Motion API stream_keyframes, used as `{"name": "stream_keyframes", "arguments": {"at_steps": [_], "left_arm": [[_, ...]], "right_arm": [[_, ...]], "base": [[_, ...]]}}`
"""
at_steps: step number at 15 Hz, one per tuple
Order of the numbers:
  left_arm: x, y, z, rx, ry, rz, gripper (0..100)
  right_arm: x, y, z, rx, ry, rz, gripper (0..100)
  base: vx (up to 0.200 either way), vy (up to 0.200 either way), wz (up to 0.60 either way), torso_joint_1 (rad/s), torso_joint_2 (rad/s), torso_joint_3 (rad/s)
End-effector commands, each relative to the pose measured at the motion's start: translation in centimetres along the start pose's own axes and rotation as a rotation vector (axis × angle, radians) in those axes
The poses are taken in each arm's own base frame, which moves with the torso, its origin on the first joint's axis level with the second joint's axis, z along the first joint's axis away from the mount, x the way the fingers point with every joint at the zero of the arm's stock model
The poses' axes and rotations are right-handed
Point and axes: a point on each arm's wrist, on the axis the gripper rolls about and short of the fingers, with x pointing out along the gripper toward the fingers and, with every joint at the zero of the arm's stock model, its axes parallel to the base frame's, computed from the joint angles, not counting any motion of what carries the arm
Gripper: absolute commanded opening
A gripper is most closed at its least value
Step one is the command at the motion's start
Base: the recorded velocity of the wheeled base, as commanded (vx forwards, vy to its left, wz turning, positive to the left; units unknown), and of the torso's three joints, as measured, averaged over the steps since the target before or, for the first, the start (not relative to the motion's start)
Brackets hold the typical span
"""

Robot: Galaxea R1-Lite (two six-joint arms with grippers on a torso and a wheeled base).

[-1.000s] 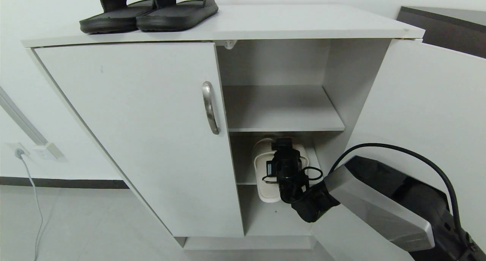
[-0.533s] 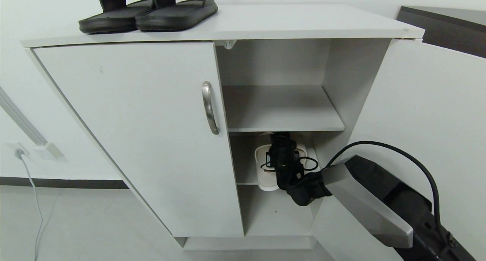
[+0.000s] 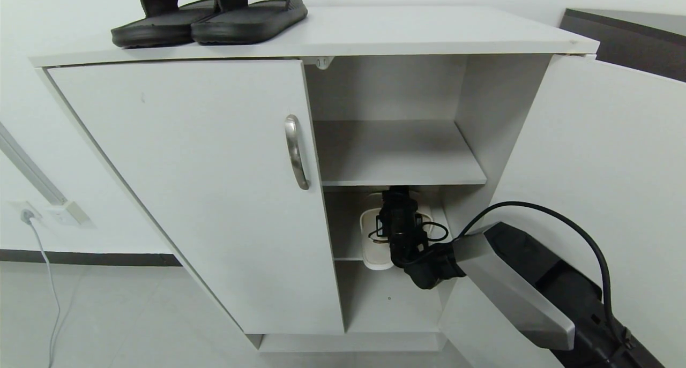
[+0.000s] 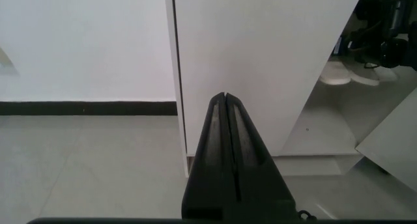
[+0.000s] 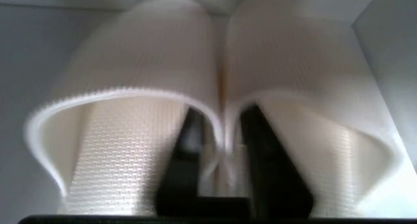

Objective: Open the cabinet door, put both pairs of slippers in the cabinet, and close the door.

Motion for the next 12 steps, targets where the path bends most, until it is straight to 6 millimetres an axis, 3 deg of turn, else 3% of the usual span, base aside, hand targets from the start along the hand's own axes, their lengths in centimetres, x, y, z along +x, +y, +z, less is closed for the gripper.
{"name": "stream_keyframes", "arguments": {"at_steps": [1,5,12], "left_arm": [[0.0,0.0,0.0,-0.001,0.001,0.001,0],[0.0,0.0,0.0,-0.001,0.001,-0.001,0],[0.0,0.0,0.0,0.002,0.001,-0.001,0]], "right_arm": [[0.0,0.0,-0.2,-0.003,0.004,0.001,100],[-0.6,-0.2,-0.5,-0.004,0.008,-0.005,100],[-5.2,-0.8,0.6,-0.022,0.021,0.004,100]], "base": [[0.000,0.000,0.00,0.000,0.00,0.000],[0.000,0.000,0.00,0.000,0.00,0.000],[0.000,0.000,0.00,0.000,0.00,0.000]]}}
